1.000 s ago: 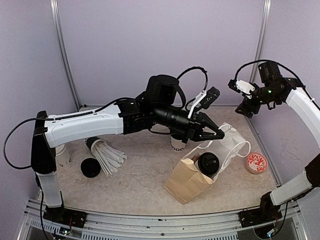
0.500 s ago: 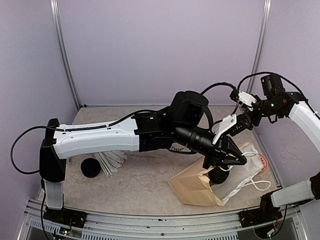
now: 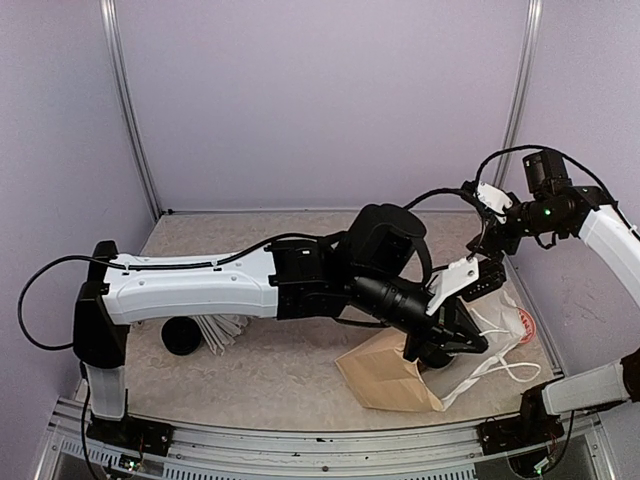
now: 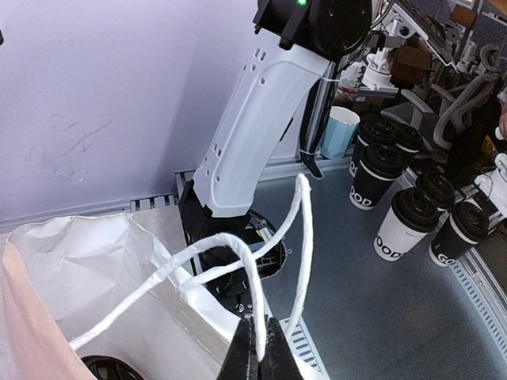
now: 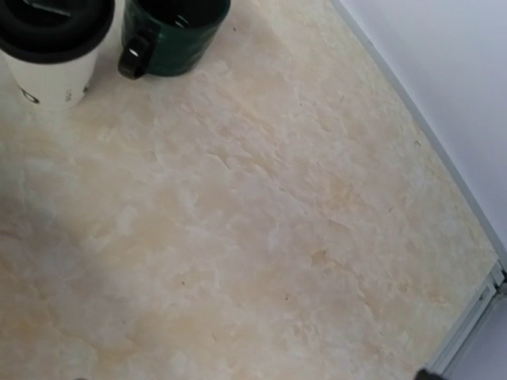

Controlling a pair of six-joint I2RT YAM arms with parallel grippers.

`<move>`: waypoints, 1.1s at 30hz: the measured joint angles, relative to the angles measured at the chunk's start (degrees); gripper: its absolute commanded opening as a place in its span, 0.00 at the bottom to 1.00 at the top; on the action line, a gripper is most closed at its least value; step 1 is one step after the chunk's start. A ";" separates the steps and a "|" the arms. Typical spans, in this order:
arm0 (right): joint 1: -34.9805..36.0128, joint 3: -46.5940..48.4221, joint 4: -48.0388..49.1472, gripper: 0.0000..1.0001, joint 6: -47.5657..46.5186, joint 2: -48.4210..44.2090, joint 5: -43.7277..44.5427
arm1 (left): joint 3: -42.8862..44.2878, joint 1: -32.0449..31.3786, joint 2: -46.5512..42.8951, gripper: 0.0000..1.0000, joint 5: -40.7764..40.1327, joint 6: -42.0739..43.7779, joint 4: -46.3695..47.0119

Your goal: Pack the takeout coffee

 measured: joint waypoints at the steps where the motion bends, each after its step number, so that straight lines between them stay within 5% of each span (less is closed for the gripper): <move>1: 0.00 0.11 -0.02 0.87 0.13 0.07 -0.37 | -0.39 -0.02 -0.37 0.00 -0.72 0.33 -0.09; 16: 0.00 3.89 -0.74 0.86 2.12 3.87 -6.62 | -0.87 10.43 -2.95 0.01 -16.72 -0.81 -1.62; 25: 0.00 12.57 -4.04 0.80 2.86 8.07 -10.60 | -5.99 12.39 -6.08 0.68 -24.26 -2.25 -3.41; 33: 1.25 22.32 -10.80 0.75 -1.66 9.86 -20.28 | -12.59 12.26 -17.81 0.77 -30.69 -1.55 -7.19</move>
